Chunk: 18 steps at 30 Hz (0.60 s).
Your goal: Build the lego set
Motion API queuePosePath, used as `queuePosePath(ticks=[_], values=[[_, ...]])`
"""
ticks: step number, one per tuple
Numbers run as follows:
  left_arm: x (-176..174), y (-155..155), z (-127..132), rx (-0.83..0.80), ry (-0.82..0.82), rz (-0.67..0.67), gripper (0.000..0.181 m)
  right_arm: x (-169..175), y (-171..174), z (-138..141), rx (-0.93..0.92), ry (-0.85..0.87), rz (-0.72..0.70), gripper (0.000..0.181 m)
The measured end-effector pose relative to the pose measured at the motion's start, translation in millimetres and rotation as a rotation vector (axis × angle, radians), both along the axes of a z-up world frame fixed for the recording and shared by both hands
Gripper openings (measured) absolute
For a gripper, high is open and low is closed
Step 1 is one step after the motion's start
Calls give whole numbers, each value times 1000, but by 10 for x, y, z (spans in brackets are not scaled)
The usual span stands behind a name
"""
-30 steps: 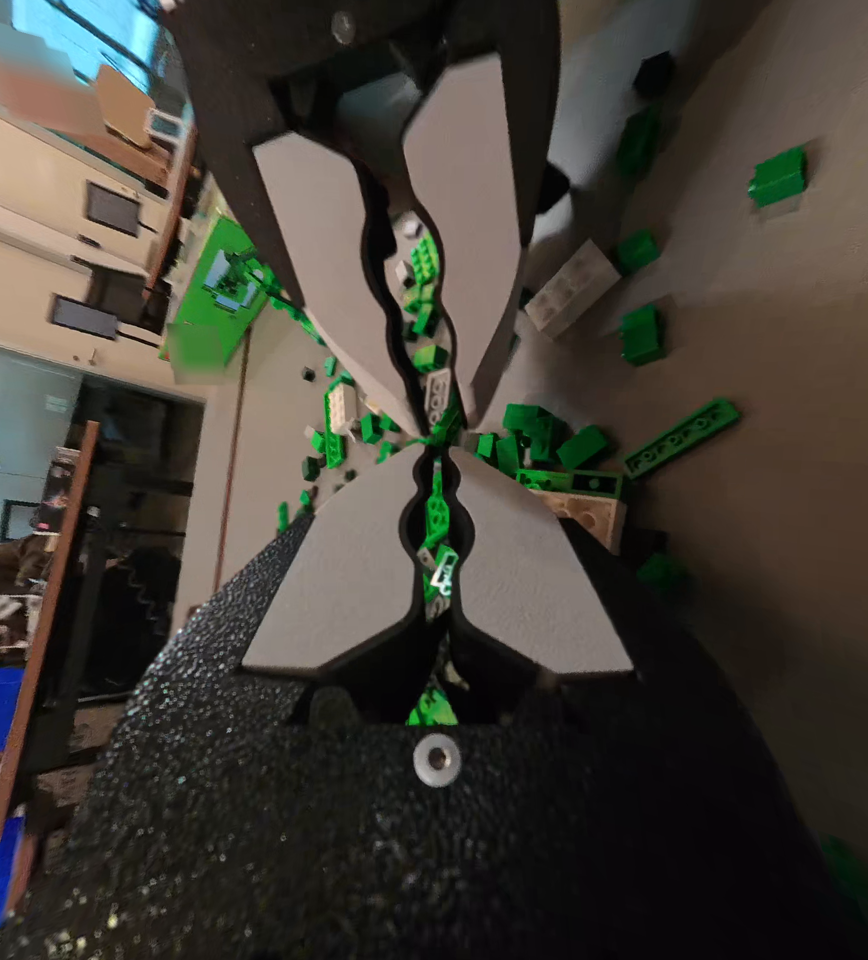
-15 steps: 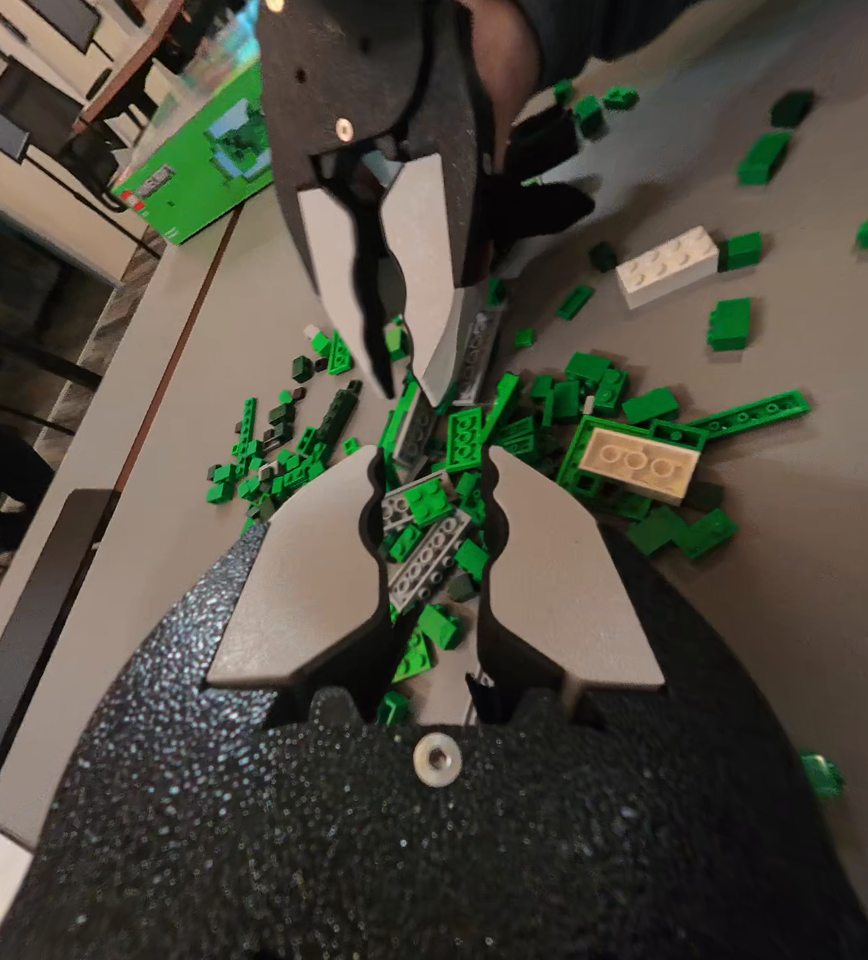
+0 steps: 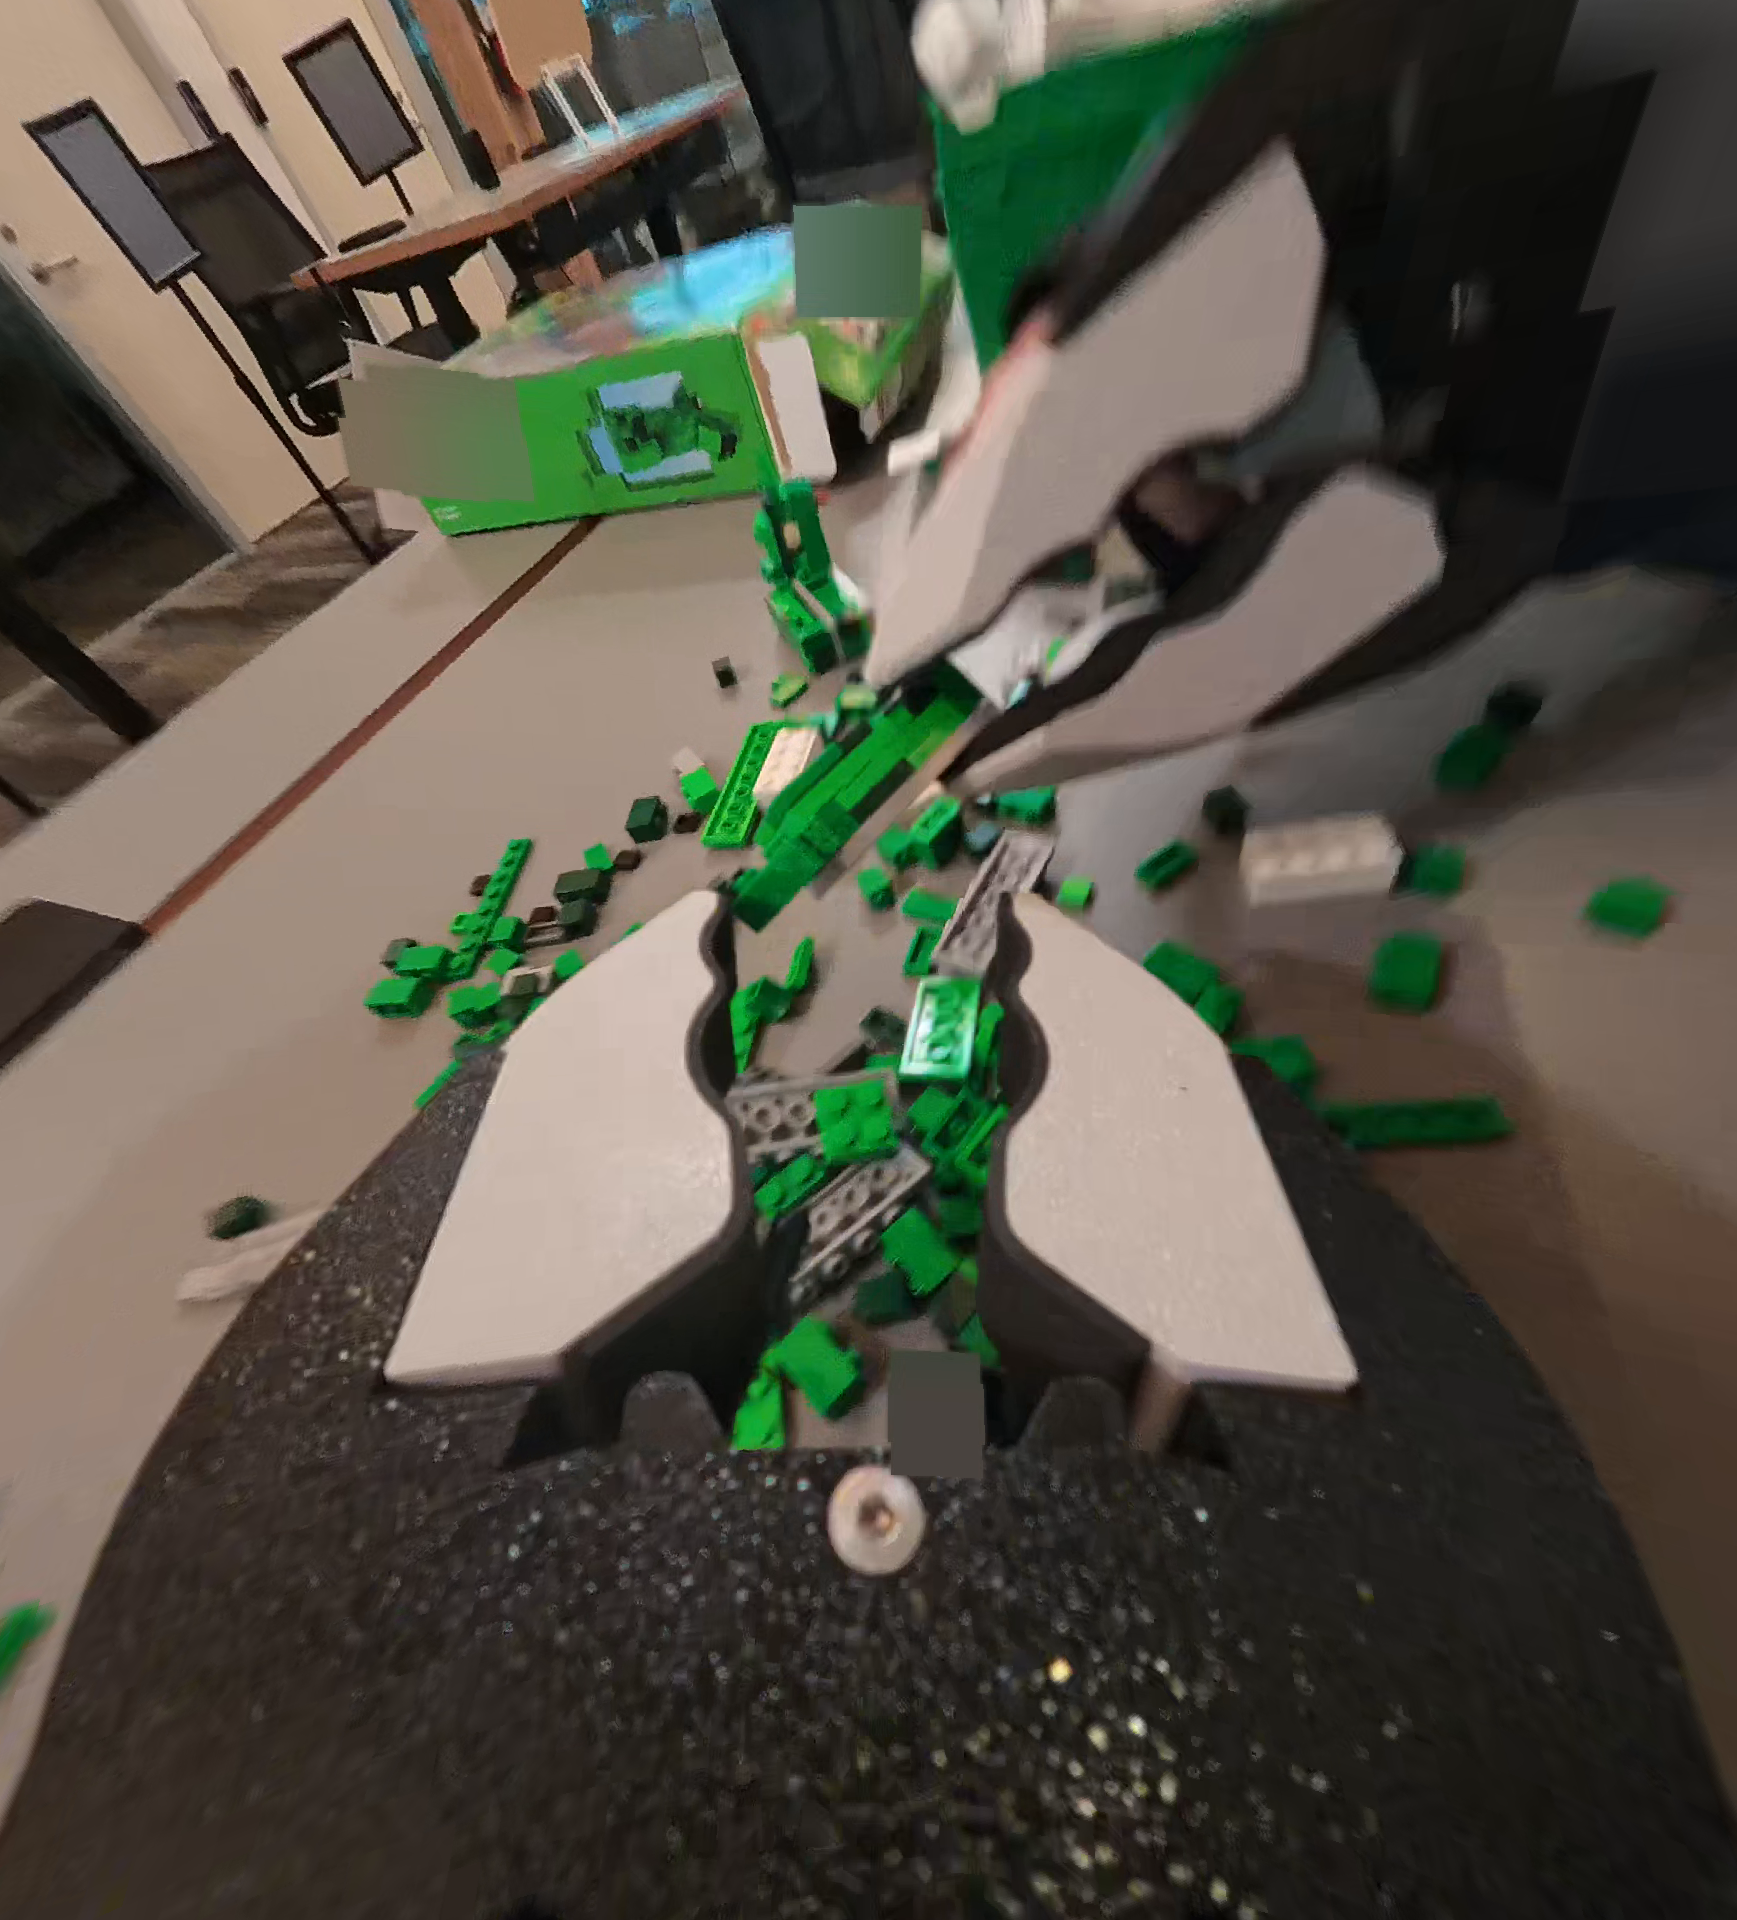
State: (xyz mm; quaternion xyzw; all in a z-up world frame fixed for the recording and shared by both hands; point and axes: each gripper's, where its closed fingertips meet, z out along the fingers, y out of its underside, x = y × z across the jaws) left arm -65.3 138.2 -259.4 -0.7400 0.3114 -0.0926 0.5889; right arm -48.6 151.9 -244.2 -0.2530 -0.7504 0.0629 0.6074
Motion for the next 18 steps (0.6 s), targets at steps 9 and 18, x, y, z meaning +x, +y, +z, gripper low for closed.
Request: queuePosePath(ticks=[9,18], values=[[186,-96,409,-87,-679,-200,39,-6,-100,289,144,247,-40,16],[152,-181,530,47,-747,-265,1,25,-173,350,180,293,-46,15]])
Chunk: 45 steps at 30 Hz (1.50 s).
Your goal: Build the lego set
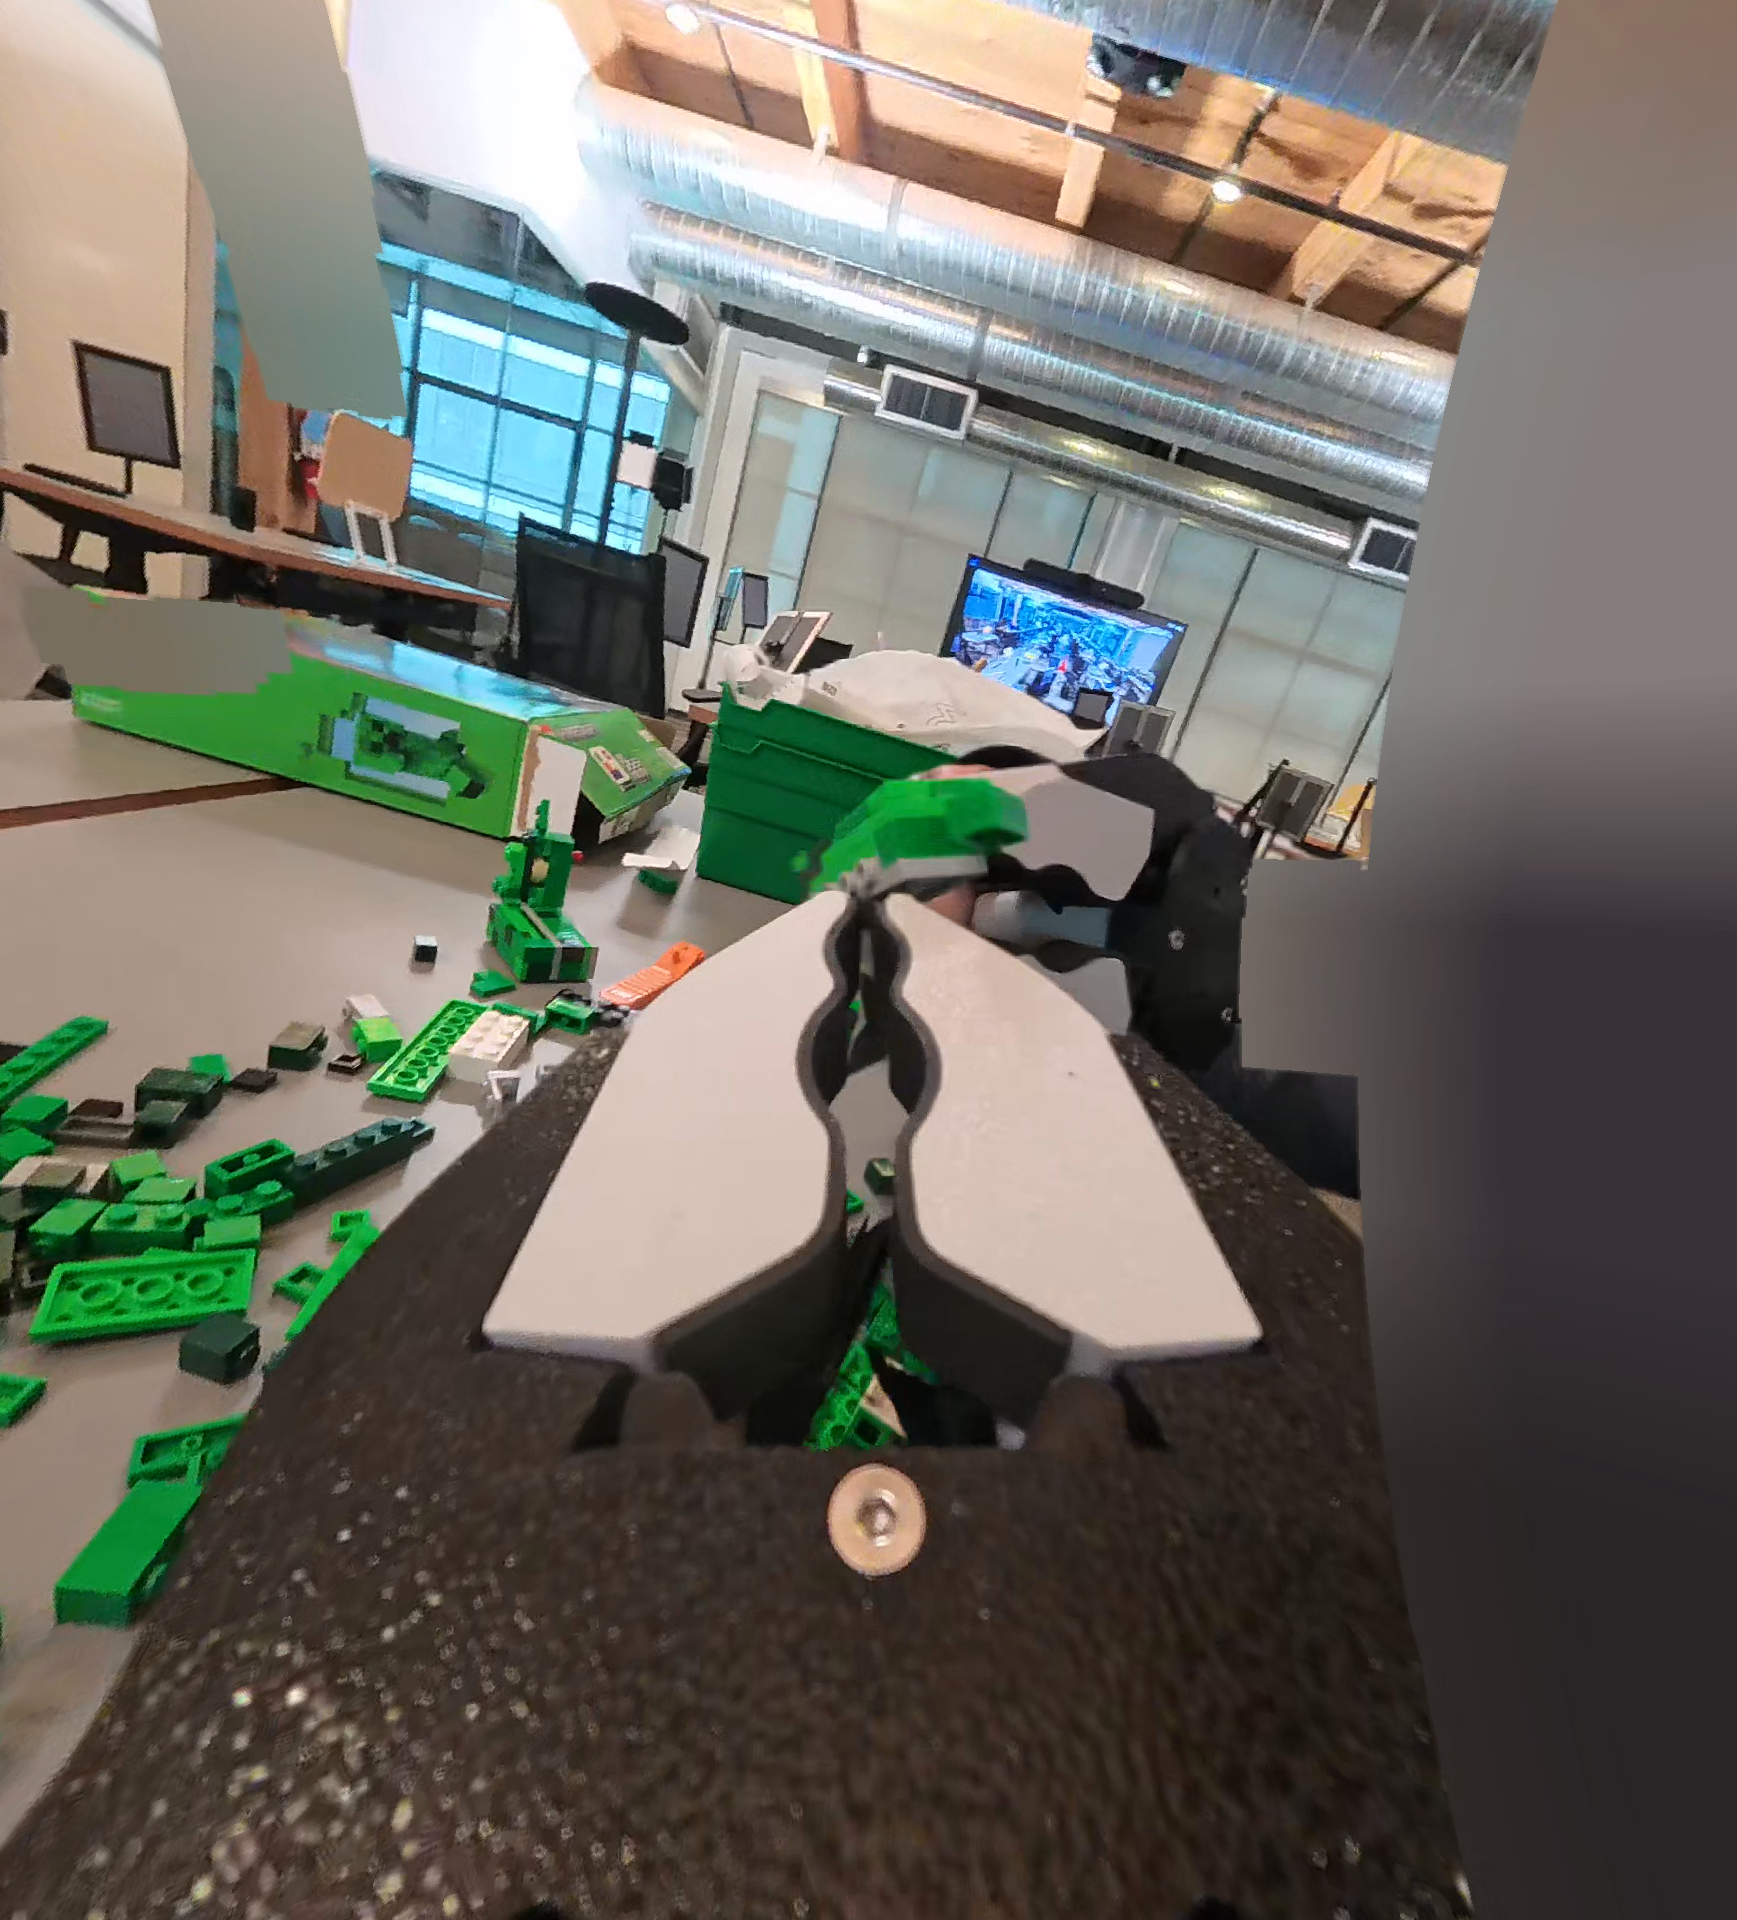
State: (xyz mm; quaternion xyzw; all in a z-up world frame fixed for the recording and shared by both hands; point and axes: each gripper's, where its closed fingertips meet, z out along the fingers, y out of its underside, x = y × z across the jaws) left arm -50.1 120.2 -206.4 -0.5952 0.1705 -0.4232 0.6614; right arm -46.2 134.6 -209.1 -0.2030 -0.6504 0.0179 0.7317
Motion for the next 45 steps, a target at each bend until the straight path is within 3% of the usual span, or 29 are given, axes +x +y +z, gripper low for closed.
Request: queuePosePath(ticks=[3,10,17,19,22,24,27,32,38,40,45], values=[[67,-12,-4,-10,59,-19,25,0,77,-31,8,-3,-43,15],[61,82,-103,-49,152,70,59,-42,165,-66,-91,-16,-133,15],[-73,36,-14,12,140,124,25,-146,-32,-211,-107,-111,-68,15],[-100,26,-77,-81,145,37,23,-139,-140,-316,-304,-174,96,19],[-101,-48,-170,-128,213,-64,23,-38,-300,-408,-788,-311,346,47],[-39,-117,-239,-123,304,-118,22,24,-315,-447,-977,-393,412,49],[130,-229,-297,-74,415,-197,22,77,-380,-575,-1110,-508,446,44],[275,-239,-395,-77,451,-229,21,61,-433,-637,-1167,-541,457,19],[171,-120,-365,-115,367,-157,26,58,-346,-500,-1315,-467,505,18],[189,-136,-336,-105,329,-181,18,65,-348,-485,-1317,-465,514,18],[200,-139,-332,-91,338,-174,18,70,-352,-478,-1280,-450,521,18]])
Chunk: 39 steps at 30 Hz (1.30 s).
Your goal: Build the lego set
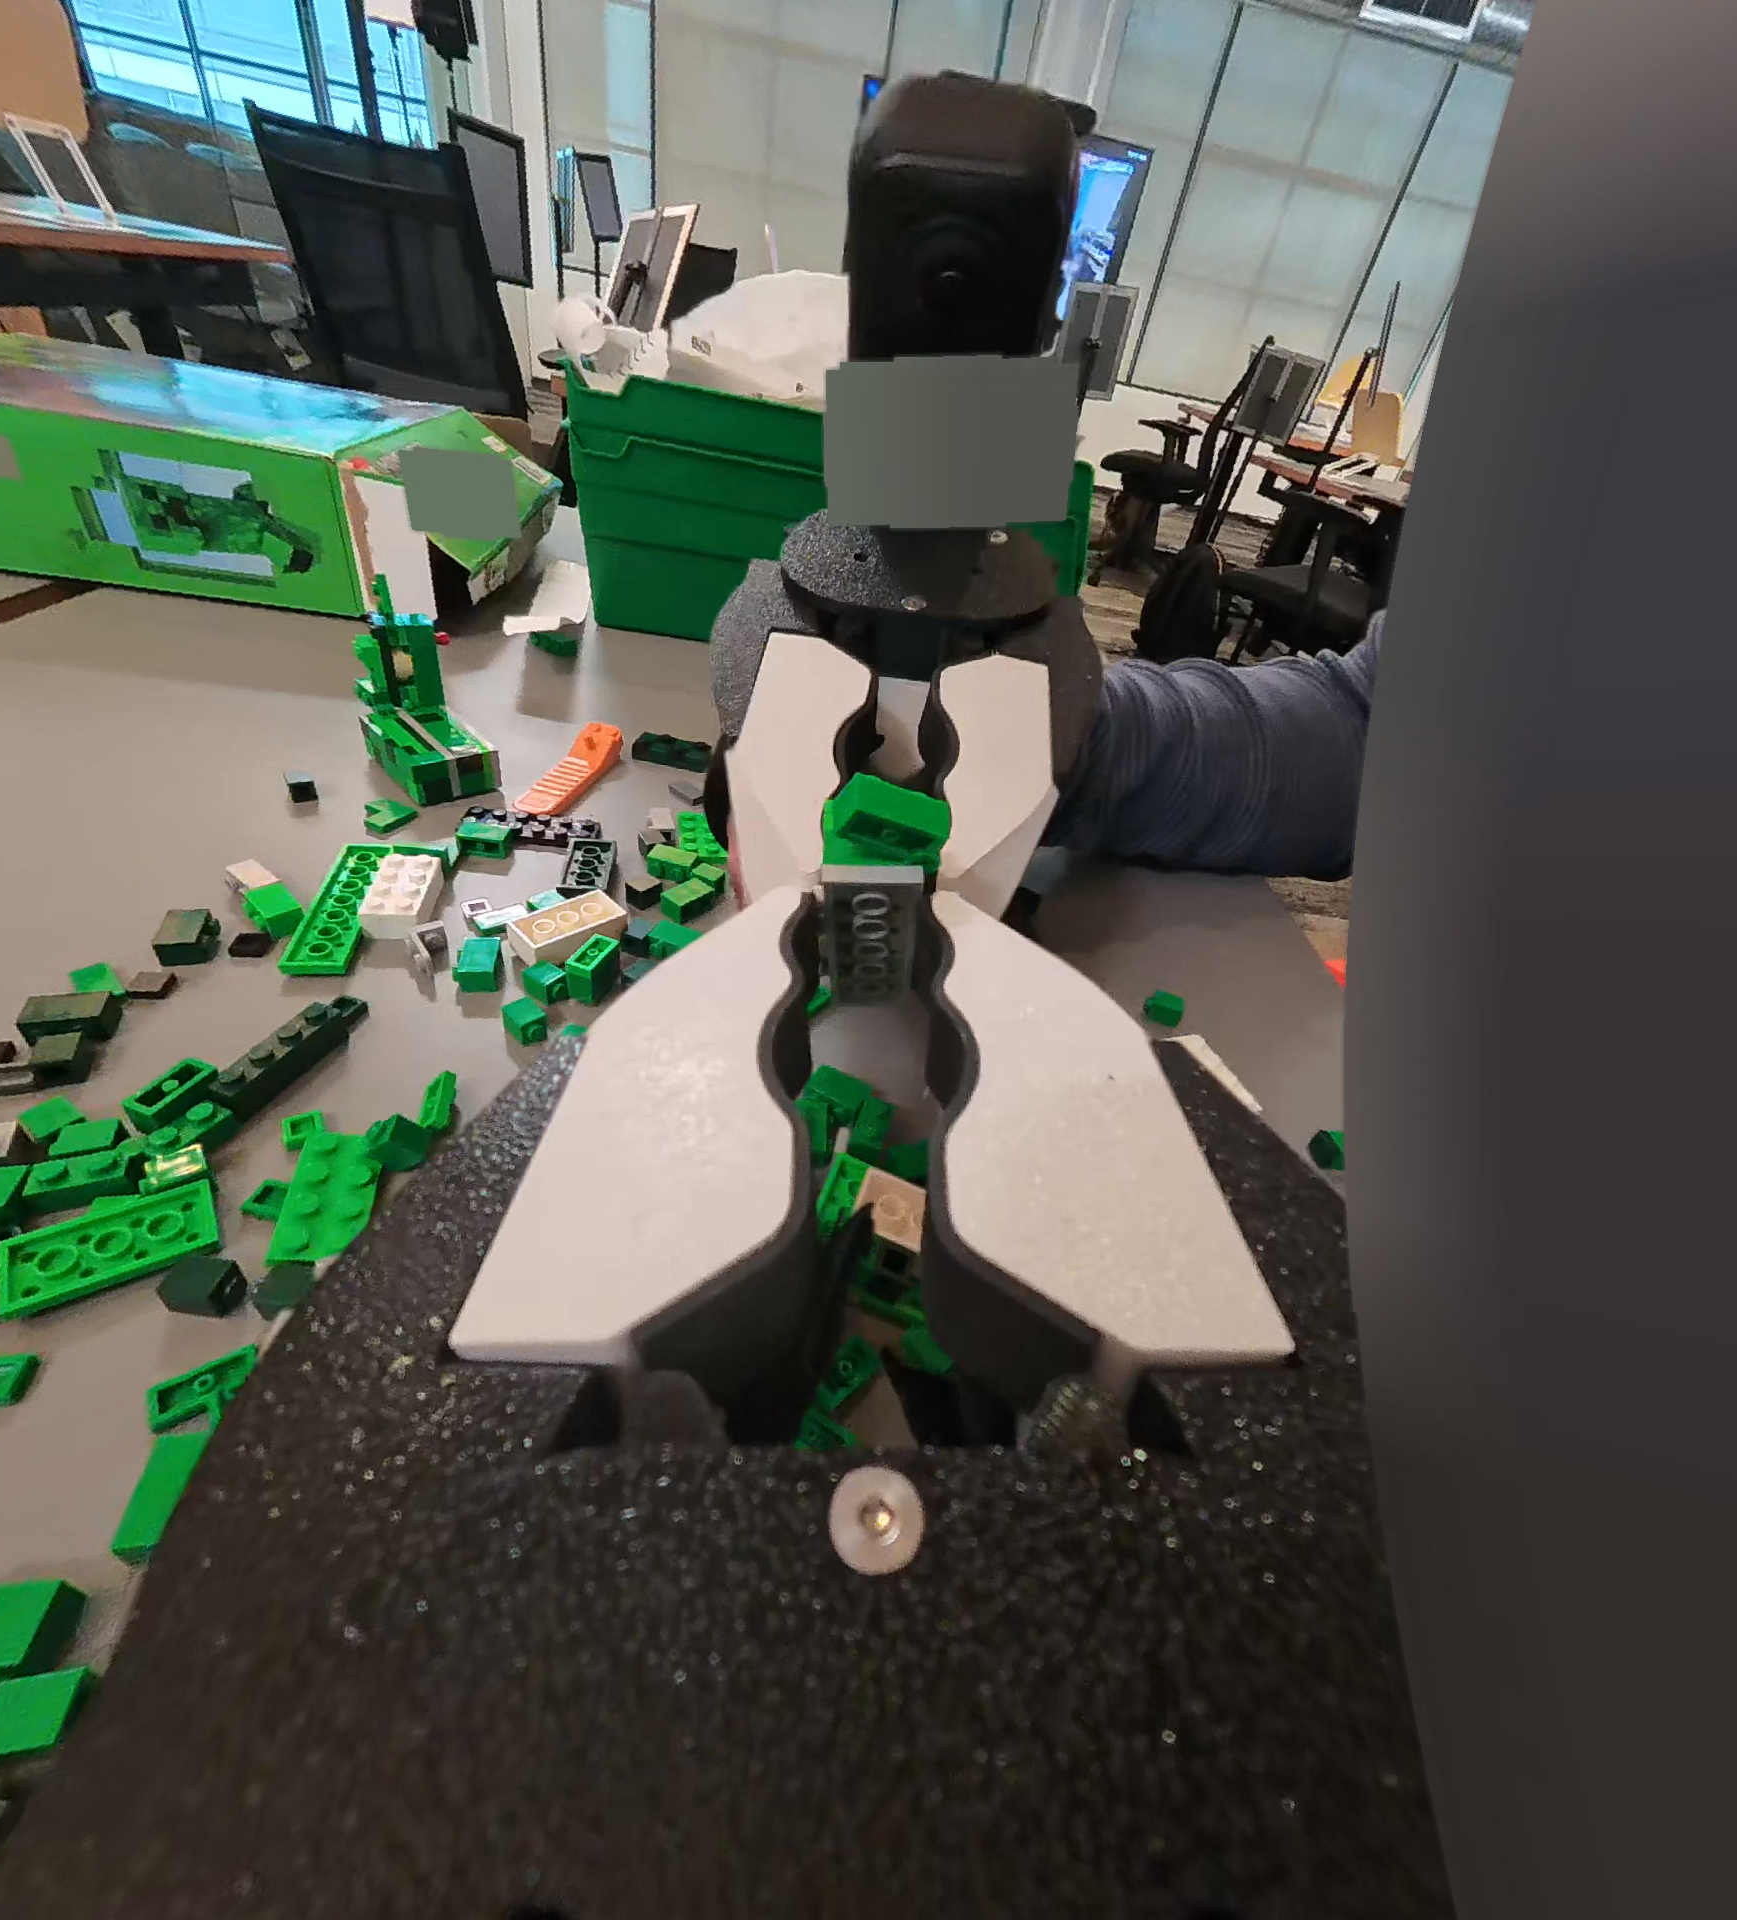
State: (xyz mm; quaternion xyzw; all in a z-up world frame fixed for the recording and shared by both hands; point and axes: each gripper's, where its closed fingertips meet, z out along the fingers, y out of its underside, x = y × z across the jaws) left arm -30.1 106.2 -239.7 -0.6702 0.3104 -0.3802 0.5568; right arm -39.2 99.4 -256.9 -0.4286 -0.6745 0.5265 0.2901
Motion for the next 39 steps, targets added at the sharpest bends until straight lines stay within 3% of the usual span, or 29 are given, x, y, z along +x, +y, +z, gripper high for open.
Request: queuePosePath(ticks=[4,8,17,25,31,34,39], values=[[23,-23,-29,-15,42,-12,18,29,-50,35,-20,17,42,29],[62,-74,-63,-12,93,-46,17,52,-91,-22,75,15,68,19],[244,-268,-119,1,140,-200,18,291,-283,-57,-57,-28,315,18],[135,-68,-109,-59,35,-85,23,117,-46,-83,-1,-10,128,18],[134,-41,-80,-18,42,-50,18,117,-53,-61,24,-15,113,19],[151,-42,-125,-34,110,-47,18,118,-2,-53,-4,-26,97,41],[139,-39,-183,-77,131,-47,17,131,-26,-47,-3,-10,115,29]])
